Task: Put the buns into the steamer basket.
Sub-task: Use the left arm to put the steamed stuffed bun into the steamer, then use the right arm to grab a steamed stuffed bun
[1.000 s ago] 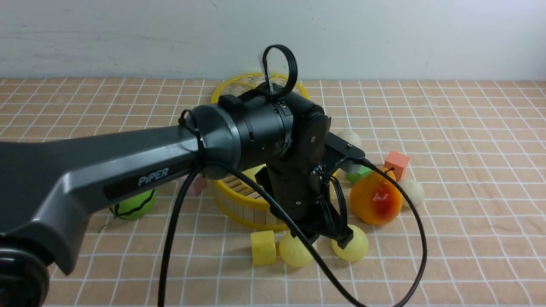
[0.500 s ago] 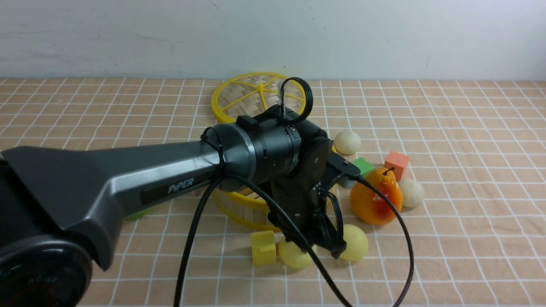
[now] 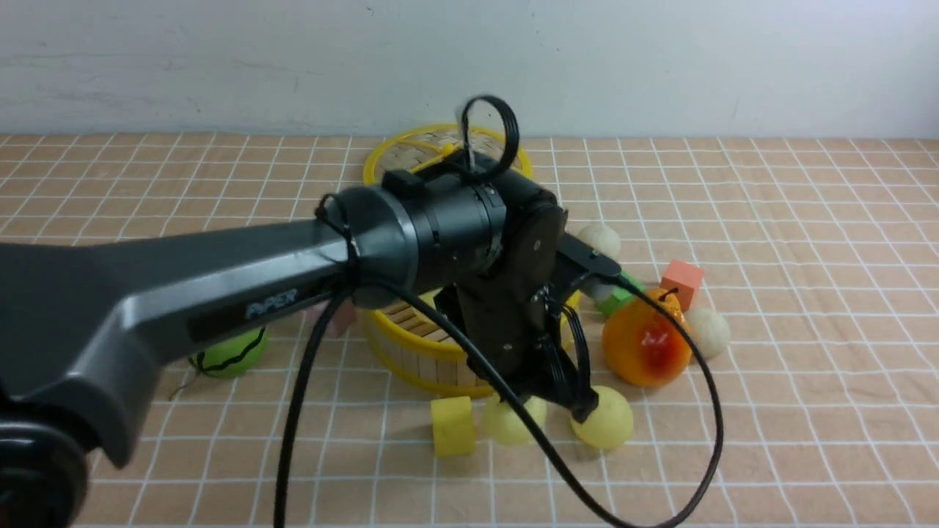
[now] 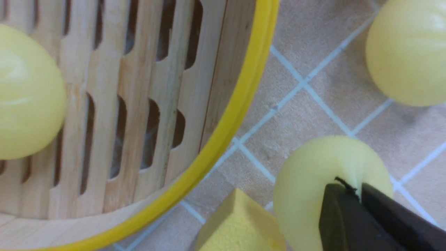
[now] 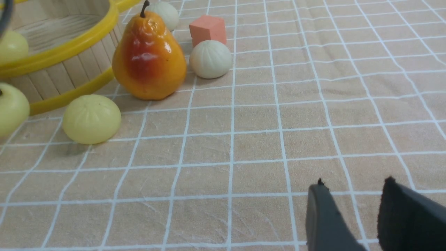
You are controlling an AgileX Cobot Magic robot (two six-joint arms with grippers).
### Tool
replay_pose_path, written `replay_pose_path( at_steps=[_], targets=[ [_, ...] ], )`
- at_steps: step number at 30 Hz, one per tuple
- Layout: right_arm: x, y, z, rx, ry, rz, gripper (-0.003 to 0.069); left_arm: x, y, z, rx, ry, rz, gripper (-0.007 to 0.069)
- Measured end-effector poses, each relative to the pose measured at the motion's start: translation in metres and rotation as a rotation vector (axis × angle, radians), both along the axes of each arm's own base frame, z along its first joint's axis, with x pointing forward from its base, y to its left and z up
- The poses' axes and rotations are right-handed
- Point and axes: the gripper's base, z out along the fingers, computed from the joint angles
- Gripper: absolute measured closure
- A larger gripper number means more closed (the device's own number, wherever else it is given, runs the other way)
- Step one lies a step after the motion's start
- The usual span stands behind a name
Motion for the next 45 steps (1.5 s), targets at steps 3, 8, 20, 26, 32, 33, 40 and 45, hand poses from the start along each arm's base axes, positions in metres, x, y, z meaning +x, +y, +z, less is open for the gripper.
replay_pose_path(
  at_steps=[3,8,20,26,32,33,40,45],
  targets=[
    [0.0,0.0,0.0,0.0,0.0,0.0,0.0418,-0.001,0.002,0.038,-0.071,-0.076,0.002,0.0638],
    [0.0,0.0,0.0,0.0,0.0,0.0,0.0418,0.017,0.005,0.075,-0.162,-0.189,0.03,0.0638],
    [0.0,0.0,0.0,0.0,0.0,0.0,0.0418,0.098,0.023,-0.025,-0.144,-0.08,0.19,0.0508],
    [0.0,0.0,0.0,0.0,0.0,0.0,0.0418,0.095,0.024,-0.01,-0.148,-0.073,0.193,0.027],
    [0.0,0.0,0.0,0.0,0.0,0.0,0.0418,0.056,0.035,0.087,-0.206,-0.105,0.223,0.0223],
    [0.0,0.0,0.0,0.0,0.0,0.0,0.0418,0.044,0.04,0.108,-0.225,-0.115,0.228,0.029],
    [0.0,0.0,0.0,0.0,0.0,0.0,0.0418,-0.036,0.096,0.199,-0.348,-0.234,0.248,0.0638],
    [0.0,0.0,0.0,0.0,0.0,0.0,0.0418,-0.104,0.143,0.197,-0.43,-0.293,0.254,0.0638]
  ],
)
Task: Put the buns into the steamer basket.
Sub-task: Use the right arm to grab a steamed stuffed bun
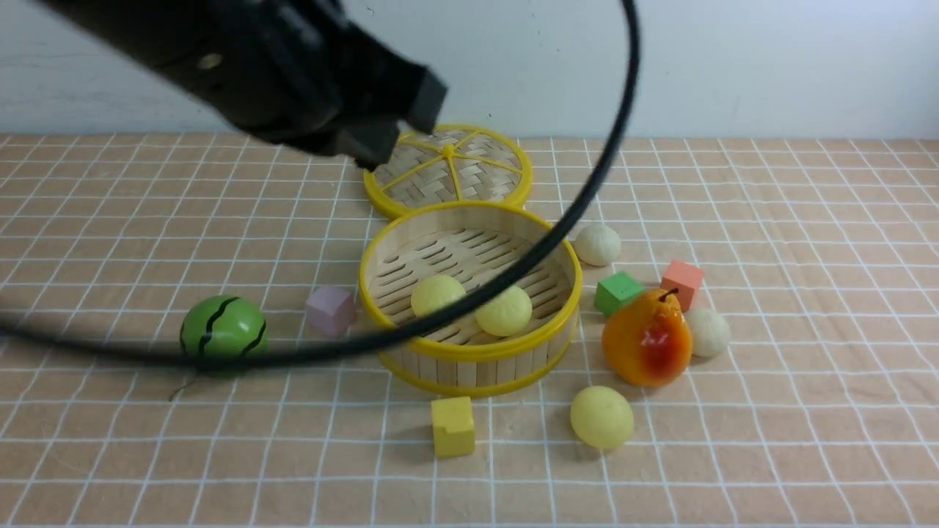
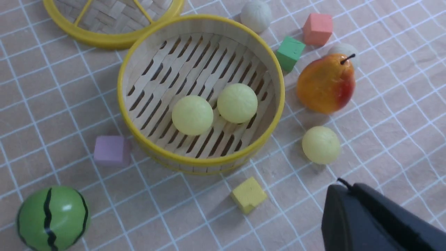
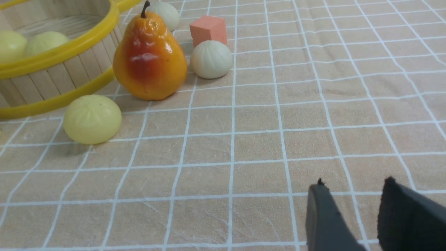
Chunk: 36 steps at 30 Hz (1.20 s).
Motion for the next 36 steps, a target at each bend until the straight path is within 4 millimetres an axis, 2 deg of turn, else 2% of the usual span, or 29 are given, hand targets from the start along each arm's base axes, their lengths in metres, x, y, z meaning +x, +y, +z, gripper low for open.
replay_pose_path(
  at_steps=[3,6,7,8,9,10,11,12,13,15,16,17,21,27,30,31,32,34,36],
  targets=[
    [0.0,0.0,0.0,0.0,0.0,0.0,0.0418,-0.04,0.028,-0.019,-0.066,-0.085,0.003,0.0638],
    [0.0,0.0,0.0,0.0,0.0,0.0,0.0418,-0.083,0.058,-0.058,-0.154,-0.188,0.004,0.0638],
    [0.0,0.0,0.0,0.0,0.0,0.0,0.0418,-0.089,0.062,-0.058,-0.168,-0.209,0.004,0.0638],
    [0.0,0.0,0.0,0.0,0.0,0.0,0.0418,-0.106,0.074,-0.085,-0.208,-0.256,0.006,0.0638],
    [0.0,0.0,0.0,0.0,0.0,0.0,0.0418,-0.117,0.083,-0.094,-0.252,-0.319,0.006,0.0638],
    [0.0,0.0,0.0,0.0,0.0,0.0,0.0418,-0.128,0.09,-0.115,-0.279,-0.356,0.006,0.0638],
    [0.0,0.0,0.0,0.0,0.0,0.0,0.0418,-0.138,0.097,-0.125,-0.329,-0.425,0.006,0.0638],
    [0.0,0.0,0.0,0.0,0.0,0.0,0.0418,-0.148,0.104,-0.148,-0.367,-0.47,0.008,0.0638],
    [0.0,0.0,0.0,0.0,0.0,0.0,0.0418,-0.152,0.107,-0.15,-0.387,-0.491,0.009,0.0638],
    [0.0,0.0,0.0,0.0,0.0,0.0,0.0418,-0.167,0.118,-0.184,-0.477,-0.552,0.019,0.0638],
    [0.0,0.0,0.0,0.0,0.0,0.0,0.0418,-0.169,0.119,-0.185,-0.493,-0.563,0.021,0.0638],
    [0.0,0.0,0.0,0.0,0.0,0.0,0.0418,-0.172,0.121,-0.195,-0.523,-0.567,0.026,0.0638],
    [0.0,0.0,0.0,0.0,0.0,0.0,0.0418,-0.174,0.122,-0.197,-0.565,-0.576,0.033,0.0638],
    [0.0,0.001,0.001,0.039,-0.01,-0.003,0.0418,-0.17,0.118,-0.21,-0.509,-0.417,0.049,0.0638],
    [0.002,0.005,0.004,0.279,-0.043,-0.021,0.0418,-0.166,0.115,-0.215,-0.475,-0.363,0.055,0.0638],
    [0.002,0.006,0.008,0.408,-0.077,-0.033,0.0418,-0.165,0.114,-0.216,-0.464,-0.349,0.056,0.0638],
    [0.003,0.007,0.009,0.427,-0.082,-0.035,0.0418,-0.165,0.114,-0.216,-0.462,-0.347,0.056,0.0638],
    [0.004,0.006,0.017,0.647,-0.154,-0.061,0.0418,-0.163,0.113,-0.217,-0.454,-0.332,0.058,0.0638],
    [0.004,0.005,0.023,0.744,-0.204,-0.078,0.0418,-0.163,0.113,-0.217,-0.453,-0.329,0.058,0.0638]
  ],
)
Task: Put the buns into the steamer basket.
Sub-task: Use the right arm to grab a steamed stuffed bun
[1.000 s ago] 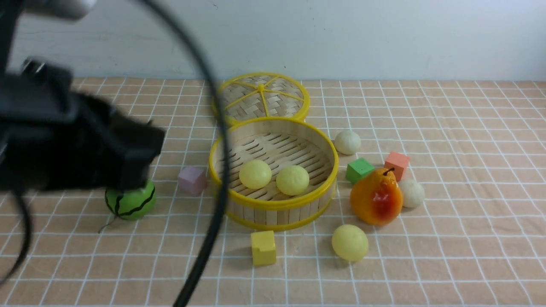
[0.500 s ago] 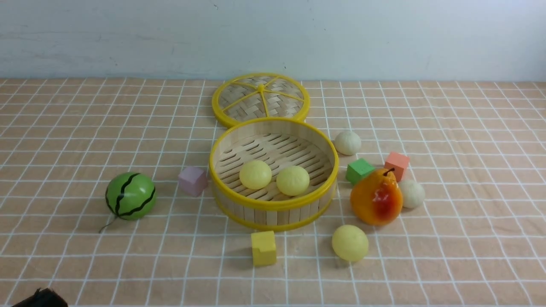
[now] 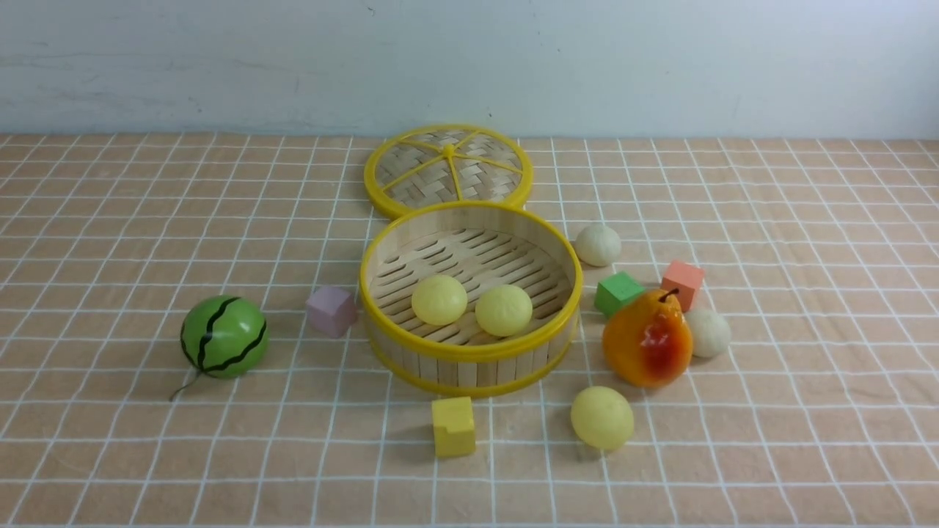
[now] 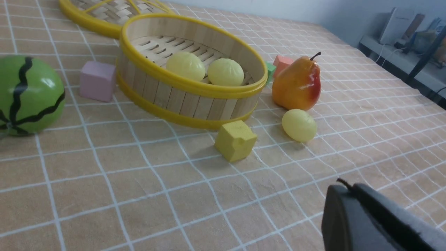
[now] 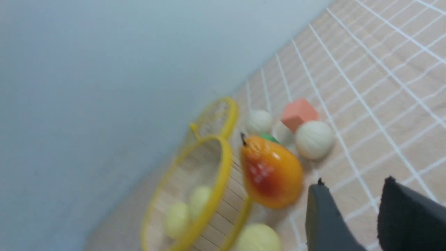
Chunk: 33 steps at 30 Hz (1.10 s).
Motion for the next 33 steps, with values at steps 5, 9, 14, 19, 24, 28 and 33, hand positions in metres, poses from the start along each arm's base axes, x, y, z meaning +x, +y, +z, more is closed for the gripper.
replay_pose_path(
  at_steps=[5,9,14,19,24,28,33],
  targets=[
    [-0.005,0.007,0.035,0.003,-0.013,0.098,0.0466,0.0,0.0,0.0,0.0,0.001,0.0,0.0638],
    [0.015,0.026,0.094,-0.368,0.279,0.374,0.0629,0.0,0.0,0.0,0.0,0.002,0.0,0.0638],
    [0.078,0.036,0.106,-0.57,0.654,0.598,0.0676,0.0,0.0,0.0,0.0,0.002,0.0,0.0638],
    [0.141,0.054,0.087,-0.613,0.818,0.728,0.0661,0.0,0.0,0.0,0.001,0.003,0.0,0.0638],
    [0.191,0.106,0.057,-0.727,0.845,0.856,0.0658,0.0,0.0,0.0,0.001,0.003,0.0,0.0638],
    [0.217,0.134,0.043,-0.782,0.869,0.886,0.0645,0.0,0.0,0.0,0.001,0.003,0.0,0.0638],
    [0.252,0.149,0.024,-0.754,0.867,0.79,0.0579,0.0,0.0,0.0,0.001,0.003,0.0,0.0638]
  ],
)
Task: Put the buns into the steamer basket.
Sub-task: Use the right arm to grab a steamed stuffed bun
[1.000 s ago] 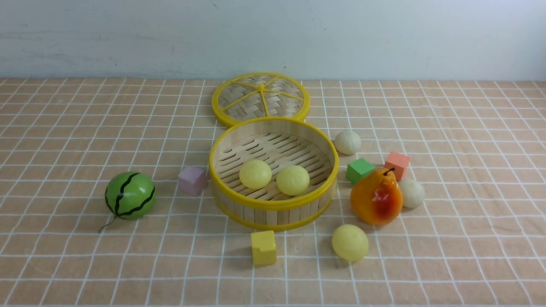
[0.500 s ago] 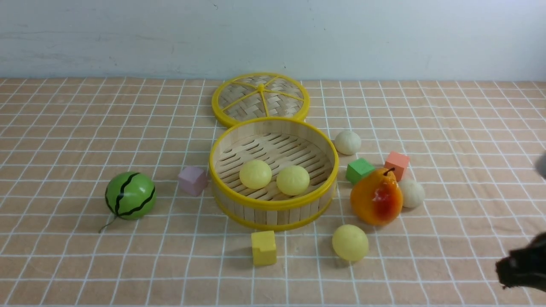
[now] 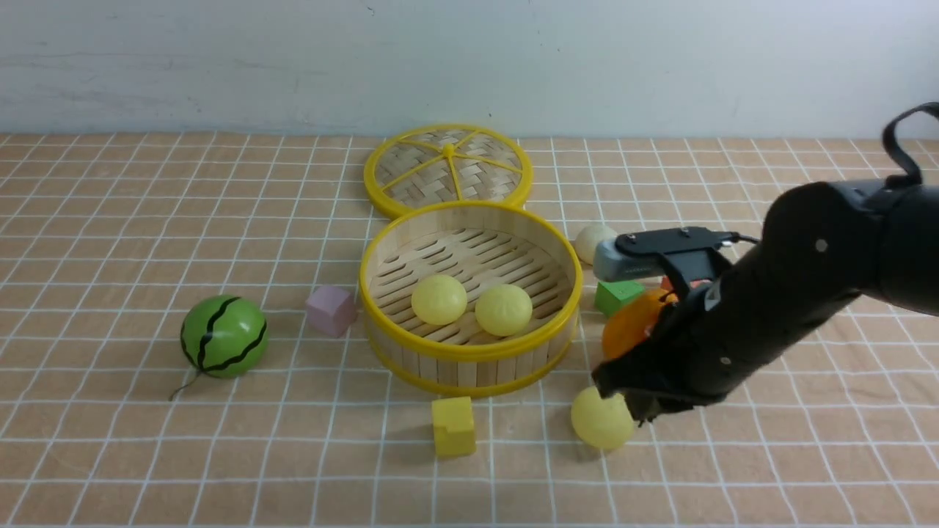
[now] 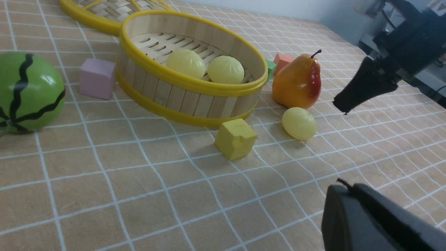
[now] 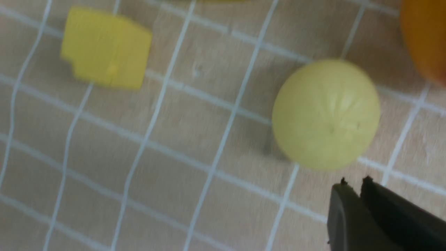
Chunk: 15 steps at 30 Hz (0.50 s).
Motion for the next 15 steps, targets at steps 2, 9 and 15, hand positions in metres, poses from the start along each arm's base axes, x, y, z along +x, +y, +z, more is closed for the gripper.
replay_pose_path(
  at_steps=[2,9,15],
  targets=[
    [0.008,0.003,-0.007,0.011,-0.01,-0.034,0.053,0.0,0.0,0.0,-0.001,0.001,0.0,0.0638],
    [0.018,0.008,-0.023,0.019,-0.03,-0.058,0.035,0.0,0.0,0.0,-0.001,0.001,0.0,0.0637],
    [0.024,0.01,-0.028,0.03,-0.069,-0.07,0.0321,0.0,0.0,0.0,-0.001,0.001,0.0,0.0637]
  ],
)
